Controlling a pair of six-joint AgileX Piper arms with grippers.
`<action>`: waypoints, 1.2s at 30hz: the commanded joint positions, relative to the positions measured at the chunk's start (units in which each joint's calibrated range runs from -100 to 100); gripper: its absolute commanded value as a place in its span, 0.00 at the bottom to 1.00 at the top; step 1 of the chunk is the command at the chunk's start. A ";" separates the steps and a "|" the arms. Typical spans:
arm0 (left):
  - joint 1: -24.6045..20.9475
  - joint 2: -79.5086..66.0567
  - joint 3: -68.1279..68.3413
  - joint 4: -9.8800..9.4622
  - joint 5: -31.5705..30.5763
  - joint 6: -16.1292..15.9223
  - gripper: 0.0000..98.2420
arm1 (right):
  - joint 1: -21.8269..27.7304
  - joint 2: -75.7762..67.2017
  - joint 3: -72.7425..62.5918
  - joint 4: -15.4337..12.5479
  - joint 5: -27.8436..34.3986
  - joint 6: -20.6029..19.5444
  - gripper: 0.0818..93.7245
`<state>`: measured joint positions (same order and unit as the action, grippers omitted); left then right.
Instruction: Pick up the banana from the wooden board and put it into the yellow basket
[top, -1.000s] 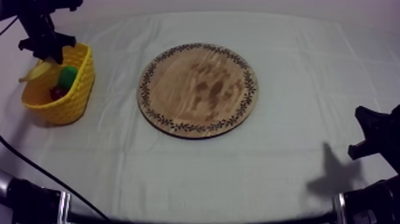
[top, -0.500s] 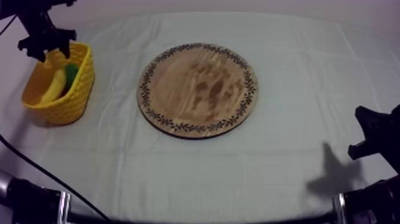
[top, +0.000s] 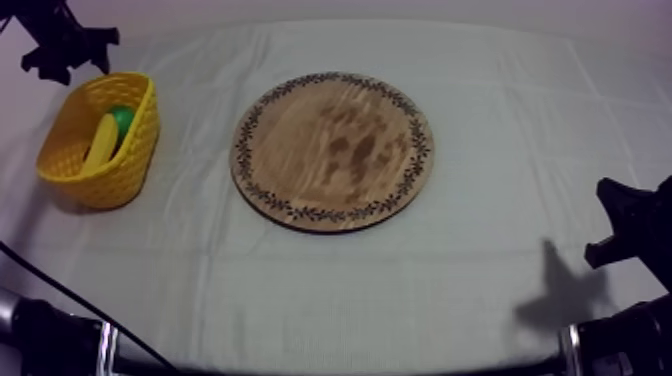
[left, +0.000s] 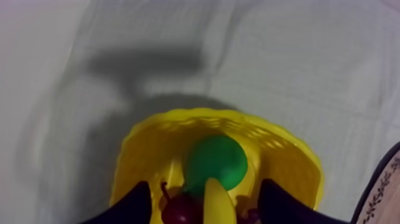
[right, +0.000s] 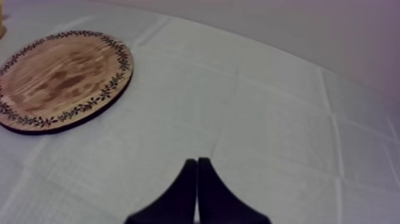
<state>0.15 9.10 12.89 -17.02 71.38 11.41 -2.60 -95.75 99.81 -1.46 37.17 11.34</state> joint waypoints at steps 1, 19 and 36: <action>-0.07 -1.01 -0.36 0.07 -0.41 0.12 0.51 | 0.00 0.00 -0.03 0.02 0.01 0.01 0.00; -1.11 -25.56 6.34 2.53 -8.79 -2.43 0.01 | 0.00 0.00 -0.03 0.02 0.01 0.01 0.00; -0.47 -59.67 37.29 3.44 -23.11 -3.44 0.00 | 0.00 0.00 -0.03 0.02 0.01 0.01 0.00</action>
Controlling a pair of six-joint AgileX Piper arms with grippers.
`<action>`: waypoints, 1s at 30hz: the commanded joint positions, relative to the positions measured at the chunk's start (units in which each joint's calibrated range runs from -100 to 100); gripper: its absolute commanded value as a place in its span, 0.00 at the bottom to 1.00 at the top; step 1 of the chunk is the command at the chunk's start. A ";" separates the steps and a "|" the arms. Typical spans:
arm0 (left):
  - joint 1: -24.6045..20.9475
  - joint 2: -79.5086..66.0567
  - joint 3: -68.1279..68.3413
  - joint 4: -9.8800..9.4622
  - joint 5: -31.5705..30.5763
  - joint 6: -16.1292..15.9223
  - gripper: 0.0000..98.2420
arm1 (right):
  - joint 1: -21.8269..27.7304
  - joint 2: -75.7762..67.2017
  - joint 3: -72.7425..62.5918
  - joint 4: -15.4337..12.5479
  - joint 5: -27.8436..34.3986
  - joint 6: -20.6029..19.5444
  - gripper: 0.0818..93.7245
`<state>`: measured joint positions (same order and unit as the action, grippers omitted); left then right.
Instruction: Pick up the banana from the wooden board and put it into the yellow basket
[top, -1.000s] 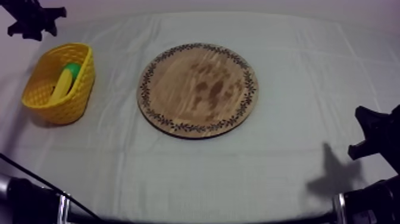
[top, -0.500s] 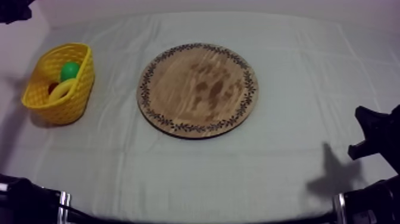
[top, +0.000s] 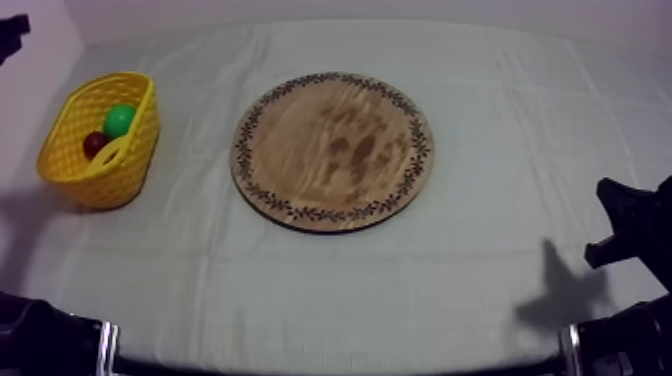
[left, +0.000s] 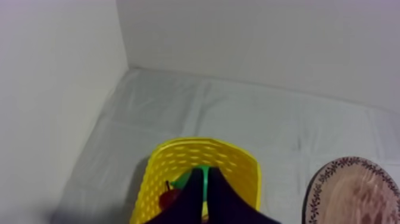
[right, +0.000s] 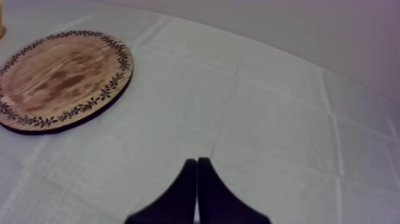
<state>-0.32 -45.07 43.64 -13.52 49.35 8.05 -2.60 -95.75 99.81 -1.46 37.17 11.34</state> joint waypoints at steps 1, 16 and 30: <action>0.00 -7.38 8.66 -0.09 -1.70 -0.21 0.00 | 0.00 0.00 -0.03 0.02 0.01 0.01 0.00; 0.22 -31.29 33.06 -0.32 -6.67 -1.49 0.00 | 0.00 0.00 -0.03 0.02 0.01 0.01 0.00; 1.02 -47.37 47.99 -0.09 -13.42 -0.55 0.00 | 0.00 0.00 -0.03 0.02 0.01 0.01 0.00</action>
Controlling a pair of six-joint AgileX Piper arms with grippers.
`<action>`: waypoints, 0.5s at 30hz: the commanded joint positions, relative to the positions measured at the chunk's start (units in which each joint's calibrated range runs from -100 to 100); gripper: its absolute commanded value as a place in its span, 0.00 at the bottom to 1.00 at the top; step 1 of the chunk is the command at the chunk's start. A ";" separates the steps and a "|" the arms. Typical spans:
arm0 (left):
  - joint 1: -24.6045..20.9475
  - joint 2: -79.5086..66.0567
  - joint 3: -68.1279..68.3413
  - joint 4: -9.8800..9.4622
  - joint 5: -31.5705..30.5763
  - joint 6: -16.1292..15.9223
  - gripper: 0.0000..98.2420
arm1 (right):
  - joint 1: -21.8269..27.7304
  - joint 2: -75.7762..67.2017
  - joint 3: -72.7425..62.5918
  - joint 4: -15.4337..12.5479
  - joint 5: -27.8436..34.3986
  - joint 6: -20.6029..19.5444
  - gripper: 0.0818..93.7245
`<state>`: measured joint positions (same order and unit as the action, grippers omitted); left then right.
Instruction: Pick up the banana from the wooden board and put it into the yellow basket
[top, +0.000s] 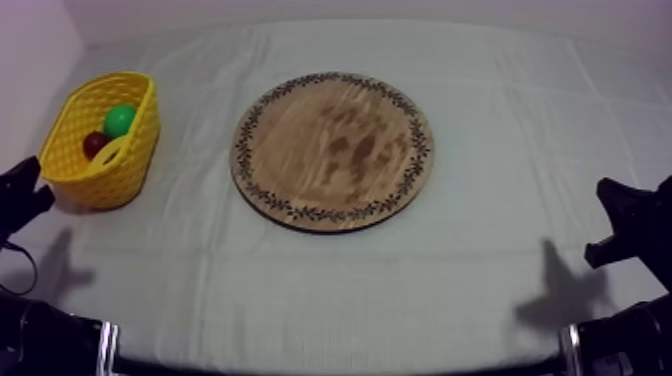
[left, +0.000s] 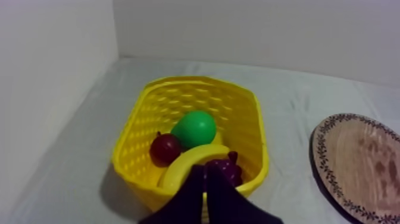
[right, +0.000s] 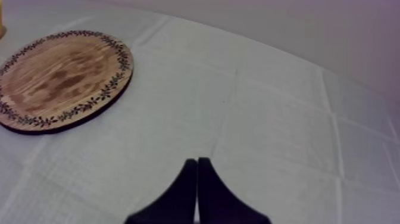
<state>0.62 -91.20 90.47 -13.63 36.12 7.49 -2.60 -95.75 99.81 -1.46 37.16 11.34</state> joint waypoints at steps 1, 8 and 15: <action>0.18 -1.98 1.80 -0.02 -0.28 0.01 0.00 | 0.00 0.00 -0.03 0.02 0.02 0.01 0.00; 1.07 -6.44 4.50 0.25 0.51 -0.56 0.00 | 0.00 0.00 -0.03 0.02 0.02 0.01 0.00; 1.71 -8.47 5.41 1.73 1.53 -2.02 0.00 | 0.00 0.00 -0.03 0.02 0.02 0.01 0.00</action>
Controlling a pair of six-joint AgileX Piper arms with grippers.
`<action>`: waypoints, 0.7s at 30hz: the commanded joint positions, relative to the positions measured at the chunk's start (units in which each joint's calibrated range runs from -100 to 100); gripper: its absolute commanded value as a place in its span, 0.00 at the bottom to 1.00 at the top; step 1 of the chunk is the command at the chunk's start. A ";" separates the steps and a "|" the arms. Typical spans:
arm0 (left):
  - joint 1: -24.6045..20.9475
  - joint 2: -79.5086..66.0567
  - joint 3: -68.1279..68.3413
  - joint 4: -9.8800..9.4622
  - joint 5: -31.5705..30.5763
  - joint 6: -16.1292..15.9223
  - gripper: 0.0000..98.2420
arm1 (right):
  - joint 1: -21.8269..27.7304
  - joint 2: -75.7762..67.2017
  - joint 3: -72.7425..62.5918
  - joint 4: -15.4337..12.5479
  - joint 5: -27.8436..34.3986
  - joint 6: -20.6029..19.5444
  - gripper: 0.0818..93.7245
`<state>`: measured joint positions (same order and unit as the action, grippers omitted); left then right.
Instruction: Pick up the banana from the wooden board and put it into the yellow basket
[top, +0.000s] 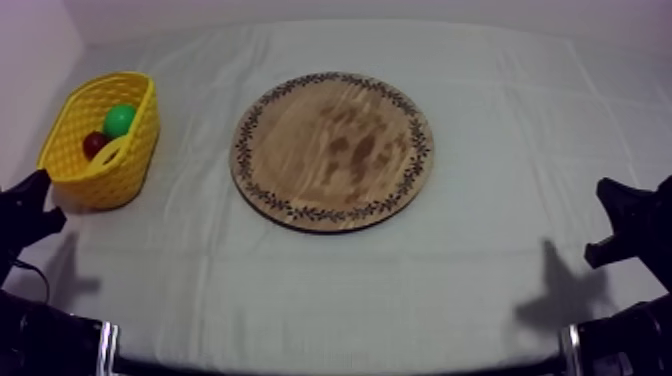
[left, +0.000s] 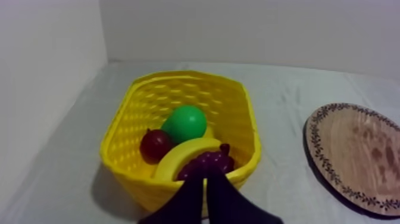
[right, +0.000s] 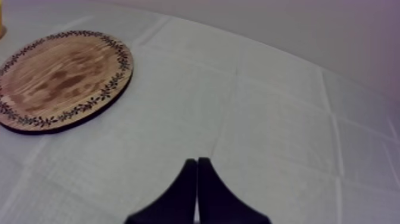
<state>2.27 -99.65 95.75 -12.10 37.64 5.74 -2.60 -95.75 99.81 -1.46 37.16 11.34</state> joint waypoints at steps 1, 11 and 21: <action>0.16 -0.11 0.37 0.59 -0.08 -0.61 0.00 | 0.00 0.00 -0.03 0.02 0.02 0.01 0.00; 0.37 -0.34 2.21 4.85 -1.71 -4.04 0.00 | 0.00 0.00 -0.03 0.02 0.02 0.01 0.00; 0.43 -0.35 2.98 7.51 -1.75 -5.69 0.00 | 0.00 0.00 -0.03 0.02 0.02 0.01 0.00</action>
<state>2.70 -100.00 98.73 -4.58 35.82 0.00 -2.60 -95.75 99.81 -1.46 37.16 11.21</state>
